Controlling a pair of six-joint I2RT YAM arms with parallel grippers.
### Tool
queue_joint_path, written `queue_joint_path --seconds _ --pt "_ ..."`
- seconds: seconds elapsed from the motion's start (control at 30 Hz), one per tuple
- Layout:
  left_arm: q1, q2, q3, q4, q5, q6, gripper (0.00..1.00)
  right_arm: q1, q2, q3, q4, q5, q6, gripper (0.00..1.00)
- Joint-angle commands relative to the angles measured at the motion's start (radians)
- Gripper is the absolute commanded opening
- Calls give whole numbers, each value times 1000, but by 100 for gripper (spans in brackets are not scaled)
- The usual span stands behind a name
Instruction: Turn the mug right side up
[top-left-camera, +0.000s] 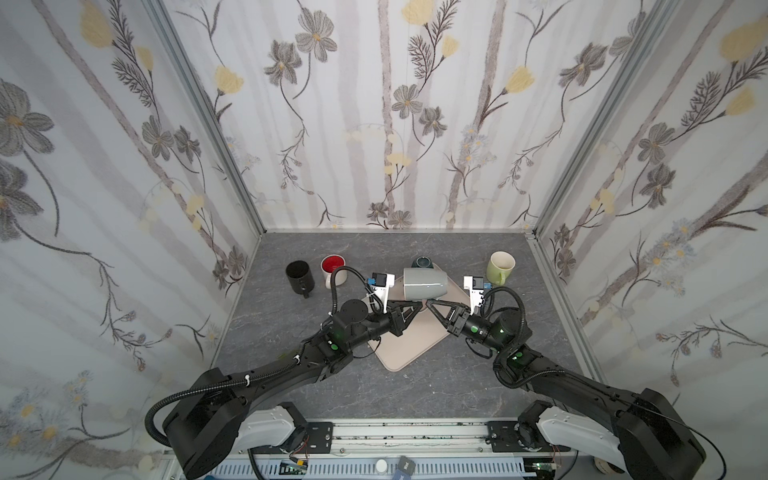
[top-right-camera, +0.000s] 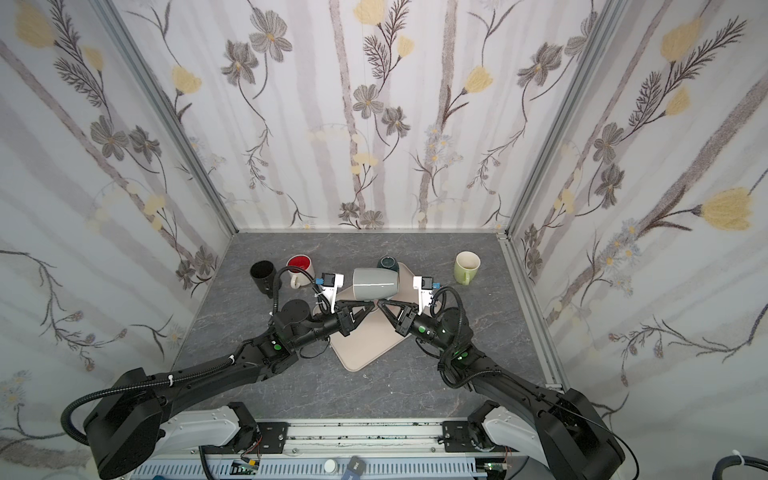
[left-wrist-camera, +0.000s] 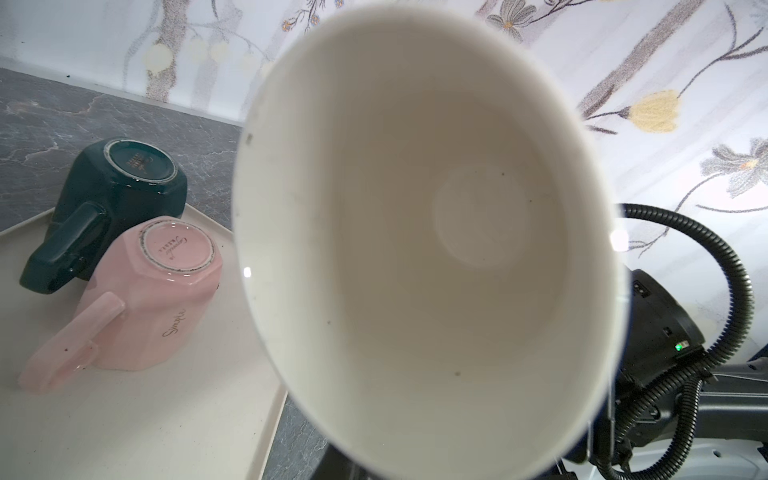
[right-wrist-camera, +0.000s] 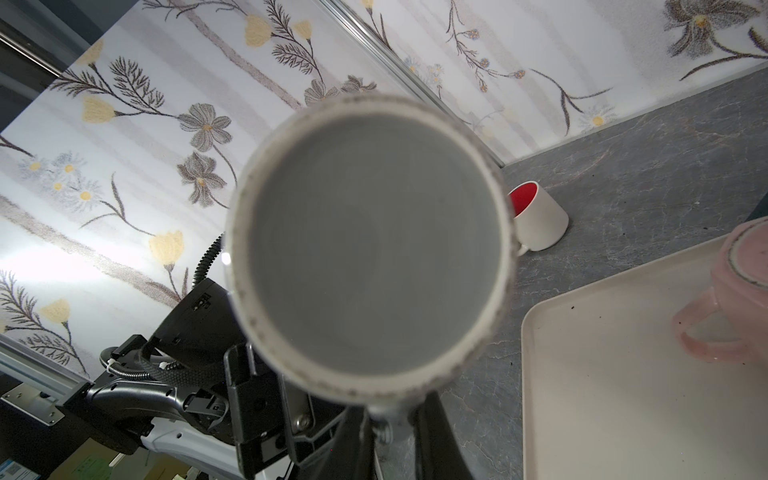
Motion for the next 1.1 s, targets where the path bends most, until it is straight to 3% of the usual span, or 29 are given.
queue_joint_path --seconds 0.0,0.07,1.07 --pt "1 -18 1 75 -35 -2 12 1 8 -1 17 -15 -18 0" --pt "2 -26 4 53 -53 -3 0 1 10 -2 11 -10 -20 0" --pt "0 -39 11 11 -72 1 0 1 41 -7 14 -9 -25 16"
